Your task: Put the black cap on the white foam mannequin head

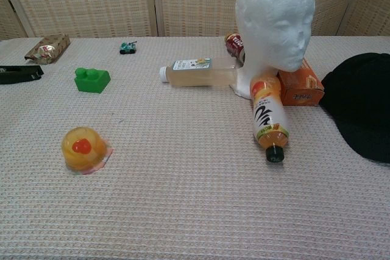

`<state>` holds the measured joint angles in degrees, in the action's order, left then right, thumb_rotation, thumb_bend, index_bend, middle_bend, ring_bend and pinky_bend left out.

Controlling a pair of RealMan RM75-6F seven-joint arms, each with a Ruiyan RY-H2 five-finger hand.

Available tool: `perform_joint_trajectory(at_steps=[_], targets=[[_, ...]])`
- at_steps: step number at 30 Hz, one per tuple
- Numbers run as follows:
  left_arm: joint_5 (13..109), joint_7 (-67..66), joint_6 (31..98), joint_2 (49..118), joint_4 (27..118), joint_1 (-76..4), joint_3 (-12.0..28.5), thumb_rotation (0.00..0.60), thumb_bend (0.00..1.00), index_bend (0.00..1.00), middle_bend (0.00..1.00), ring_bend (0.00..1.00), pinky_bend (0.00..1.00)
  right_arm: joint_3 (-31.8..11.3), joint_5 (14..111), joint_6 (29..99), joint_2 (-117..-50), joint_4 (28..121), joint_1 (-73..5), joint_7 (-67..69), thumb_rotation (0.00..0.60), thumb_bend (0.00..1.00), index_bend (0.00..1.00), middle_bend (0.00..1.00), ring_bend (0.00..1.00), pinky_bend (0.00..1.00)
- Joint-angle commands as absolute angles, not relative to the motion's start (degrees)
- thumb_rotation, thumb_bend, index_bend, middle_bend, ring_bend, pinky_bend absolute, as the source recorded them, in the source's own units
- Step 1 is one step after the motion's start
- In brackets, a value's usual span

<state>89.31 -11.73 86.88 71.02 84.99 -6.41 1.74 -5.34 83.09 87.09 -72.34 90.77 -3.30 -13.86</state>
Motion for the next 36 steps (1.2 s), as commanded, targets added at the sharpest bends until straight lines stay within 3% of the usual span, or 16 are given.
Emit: perform_joint_trajectory(at_steps=[1,6,7,9,11,14,16,20,25,36], targets=[[89.0,-11.4,86.5,71.2,84.7,-6.6,1.9,0.6,0.16,0.13,0.0,0.0,0.11,-5.1,83.1,85.9,-73.3,90.1,-3.9,-13.9,0.6,0.09,0.0,0.0,0.0,0.0],[89.9,-10.9,87.3,71.4,84.9,-6.5,1.7,0.6,0.16,0.13,0.0,0.0,0.11,-4.3,84.5,84.9,-74.6,87.5,-4.6,-12.7,0.6,0.09,0.01,0.01,0.0,0.0],[90.0,-10.8,87.4,71.3,84.9,-6.4,1.6,0.6,0.16,0.13,0.0,0.0,0.11,-4.6,84.6,85.2,-75.2,86.6,-4.8,-12.3,0.6,0.09,0.07,0.06,0.0,0.01],[90.3,-10.0,87.6,71.3,85.0,-6.4,1.5,0.6,0.16,0.13,0.0,0.0,0.11,-5.6,85.1,86.9,-78.2,82.2,-5.0,-10.2,0.6,0.09,0.24,0.25,0.1,0.18],[90.6,-9.4,87.7,71.1,85.0,-6.4,1.3,0.6,0.16,0.13,0.0,0.0,0.11,-5.3,86.1,87.6,-80.9,77.4,-5.2,-8.4,0.6,0.09,0.46,0.58,0.4,0.56],[90.8,-8.4,87.7,70.7,85.2,-6.3,1.1,0.6,0.16,0.13,0.0,0.0,0.11,-3.6,89.0,89.2,-85.3,68.8,-5.1,-7.3,0.6,0.09,0.59,0.89,0.72,0.87],[90.8,-7.9,87.7,70.4,85.4,-6.2,1.0,0.6,0.17,0.12,0.0,0.0,0.11,-3.1,90.0,90.6,-87.6,64.8,-4.8,-6.3,0.6,0.09,0.63,0.98,0.85,0.97],[92.2,-5.3,88.9,70.2,85.2,-6.2,0.9,0.6,0.16,0.05,0.0,0.0,0.13,-2.9,89.5,90.4,-91.7,58.2,-4.5,-3.2,0.6,0.09,0.63,1.0,0.99,1.0],[93.7,-2.7,89.6,70.3,84.1,-6.4,0.5,0.6,0.17,0.0,0.0,0.0,0.13,-2.3,88.0,87.6,-95.3,52.9,-4.3,-2.8,0.6,0.09,0.59,1.0,1.0,1.0],[94.3,0.4,90.4,69.5,84.3,-6.3,0.5,0.6,0.16,0.0,0.0,0.0,0.13,-4.5,86.8,90.1,-104.3,40.6,-4.5,1.9,0.6,0.1,0.48,1.0,1.0,1.0]])
